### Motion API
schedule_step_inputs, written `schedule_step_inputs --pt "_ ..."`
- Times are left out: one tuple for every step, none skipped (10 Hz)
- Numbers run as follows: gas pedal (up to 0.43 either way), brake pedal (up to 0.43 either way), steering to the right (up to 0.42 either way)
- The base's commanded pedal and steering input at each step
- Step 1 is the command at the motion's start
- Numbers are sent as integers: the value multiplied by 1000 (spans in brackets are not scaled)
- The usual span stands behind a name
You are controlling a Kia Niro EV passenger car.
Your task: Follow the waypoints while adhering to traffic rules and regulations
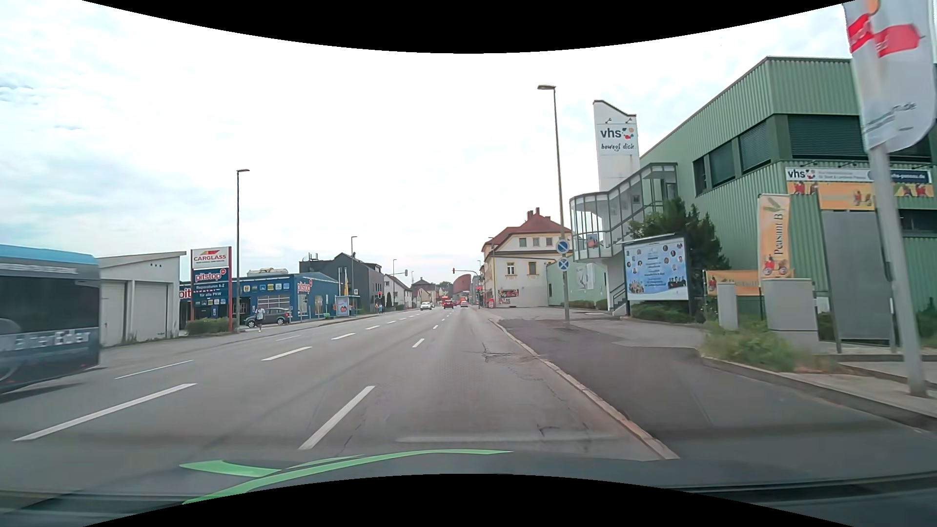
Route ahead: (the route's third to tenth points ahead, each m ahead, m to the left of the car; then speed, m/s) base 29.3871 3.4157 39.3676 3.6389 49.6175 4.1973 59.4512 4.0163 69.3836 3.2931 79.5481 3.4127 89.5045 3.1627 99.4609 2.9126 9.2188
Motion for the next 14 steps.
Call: schedule_step_inputs --pt "8 0 1" --pt "20 0 2" --pt "47 0 3" --pt "47 0 4" --pt "47 0 4" --pt "47 0 4" --pt "47 0 3" --pt "47 0 0" --pt "47 0 -2" --pt "47 0 -6" --pt "28 0 -9" --pt "28 0 -9" --pt "28 0 -8" --pt "0 0 -7"
